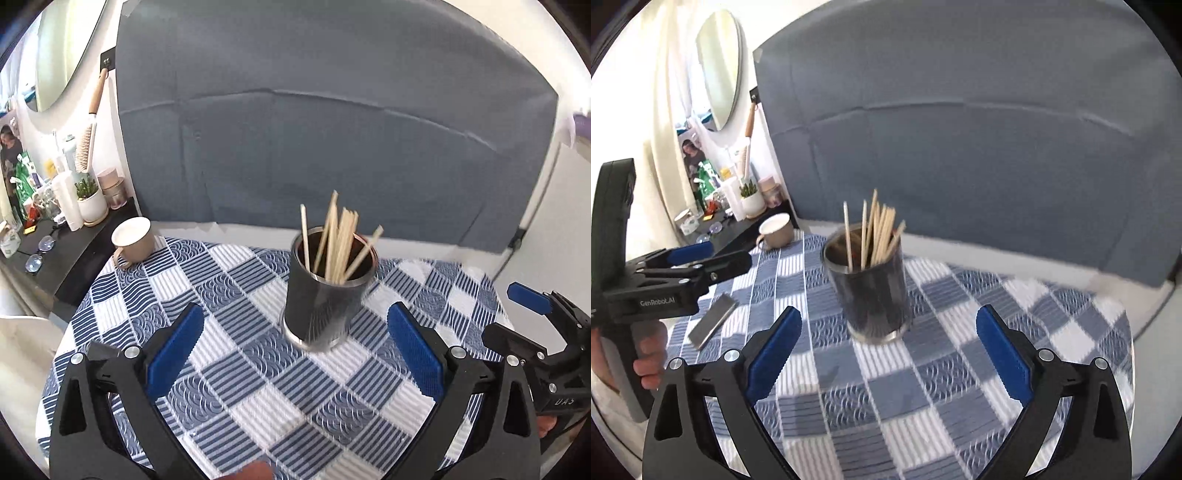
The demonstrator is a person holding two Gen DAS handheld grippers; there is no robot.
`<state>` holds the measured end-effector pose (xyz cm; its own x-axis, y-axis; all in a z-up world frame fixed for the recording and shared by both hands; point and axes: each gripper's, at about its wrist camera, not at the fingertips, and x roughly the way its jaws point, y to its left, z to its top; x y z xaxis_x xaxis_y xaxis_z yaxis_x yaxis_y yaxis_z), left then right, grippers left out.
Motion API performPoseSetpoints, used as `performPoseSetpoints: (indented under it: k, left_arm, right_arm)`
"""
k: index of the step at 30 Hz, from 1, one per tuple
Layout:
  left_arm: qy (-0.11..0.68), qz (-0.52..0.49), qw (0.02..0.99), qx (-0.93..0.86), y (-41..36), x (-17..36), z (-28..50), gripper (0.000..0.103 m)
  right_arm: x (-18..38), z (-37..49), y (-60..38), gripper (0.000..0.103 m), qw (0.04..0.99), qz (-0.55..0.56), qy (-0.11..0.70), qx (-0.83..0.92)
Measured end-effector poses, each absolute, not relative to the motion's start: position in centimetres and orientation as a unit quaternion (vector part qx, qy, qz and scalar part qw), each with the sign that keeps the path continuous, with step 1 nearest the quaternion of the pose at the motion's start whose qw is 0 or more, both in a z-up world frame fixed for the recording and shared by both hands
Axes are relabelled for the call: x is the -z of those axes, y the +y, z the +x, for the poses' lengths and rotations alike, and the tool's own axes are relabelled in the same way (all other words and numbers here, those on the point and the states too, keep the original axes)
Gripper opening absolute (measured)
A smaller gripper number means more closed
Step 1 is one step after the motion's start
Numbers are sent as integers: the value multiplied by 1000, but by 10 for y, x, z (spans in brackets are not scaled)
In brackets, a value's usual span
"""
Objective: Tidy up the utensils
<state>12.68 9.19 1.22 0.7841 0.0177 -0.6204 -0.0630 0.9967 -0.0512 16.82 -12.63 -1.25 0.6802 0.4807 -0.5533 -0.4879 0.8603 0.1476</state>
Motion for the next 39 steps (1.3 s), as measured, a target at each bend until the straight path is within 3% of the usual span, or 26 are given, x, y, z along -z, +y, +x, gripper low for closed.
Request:
performPoseSetpoints:
  k: [9, 20, 33, 39]
  left_arm:
    - [359, -21, 932, -34, 58, -8, 74, 97]
    - [318, 10, 946, -61, 10, -45, 10, 97]
    - [284, 65, 952, -91, -22, -66, -22, 97]
    - [305, 28, 950, -63, -22, -68, -23, 97]
  right_arm:
    - [27, 110, -151, 91, 913, -31, 325, -246]
    - [-19, 48, -182, 95, 928, -21, 301, -217]
    - [-28, 19, -201, 95, 934, 0, 320, -157]
    - [-35, 14, -200, 95, 937, -11, 305, -168]
